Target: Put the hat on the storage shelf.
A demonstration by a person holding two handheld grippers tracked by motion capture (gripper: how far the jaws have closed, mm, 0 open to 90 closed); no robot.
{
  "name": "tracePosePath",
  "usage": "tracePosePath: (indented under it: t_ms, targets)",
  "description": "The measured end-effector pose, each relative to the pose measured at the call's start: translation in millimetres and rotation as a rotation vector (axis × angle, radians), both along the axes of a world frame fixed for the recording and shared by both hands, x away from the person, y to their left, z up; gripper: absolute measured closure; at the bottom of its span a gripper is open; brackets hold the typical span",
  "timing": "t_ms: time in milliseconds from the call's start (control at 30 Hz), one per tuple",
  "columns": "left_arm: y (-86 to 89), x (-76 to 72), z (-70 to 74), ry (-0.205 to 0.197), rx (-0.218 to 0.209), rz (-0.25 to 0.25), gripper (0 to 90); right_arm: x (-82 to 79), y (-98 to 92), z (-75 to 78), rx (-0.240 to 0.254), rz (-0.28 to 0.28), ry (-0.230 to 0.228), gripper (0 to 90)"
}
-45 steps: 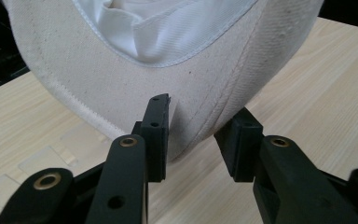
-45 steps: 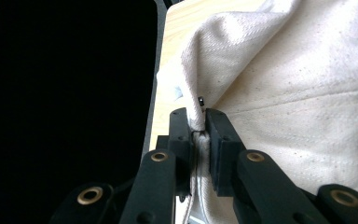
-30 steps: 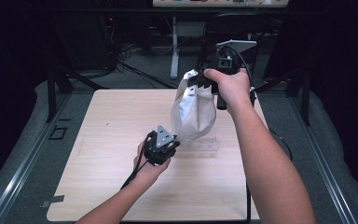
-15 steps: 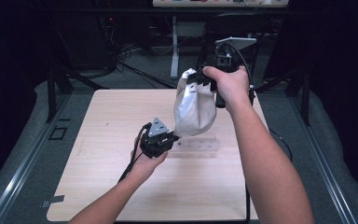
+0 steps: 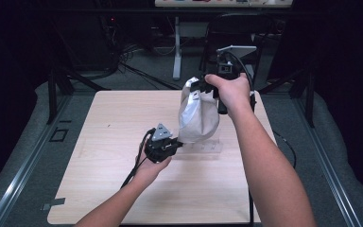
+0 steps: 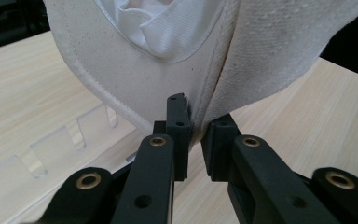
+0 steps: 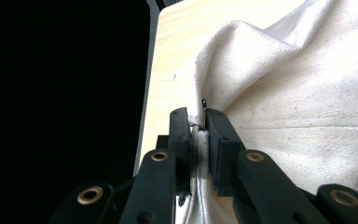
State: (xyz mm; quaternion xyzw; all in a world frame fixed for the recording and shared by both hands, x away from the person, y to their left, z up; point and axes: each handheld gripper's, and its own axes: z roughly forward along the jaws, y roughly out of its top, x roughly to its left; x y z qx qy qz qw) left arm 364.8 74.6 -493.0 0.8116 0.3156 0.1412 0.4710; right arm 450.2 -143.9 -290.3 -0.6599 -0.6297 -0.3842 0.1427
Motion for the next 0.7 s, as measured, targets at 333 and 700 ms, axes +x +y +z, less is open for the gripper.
tracePosePath:
  t_ms: [333, 700]
  targets:
    - [1.6, 2.0, -11.1, -0.004, -0.014, -0.010, 82.3, -0.7, 1.9, -6.8, -0.012, 0.013, 0.011, 81.6]
    - [6.8, -1.4, -26.2, 0.007, -0.012, 0.043, 83.4, 1.6, 12.6, -19.0, -0.015, 0.053, 0.034, 81.6]
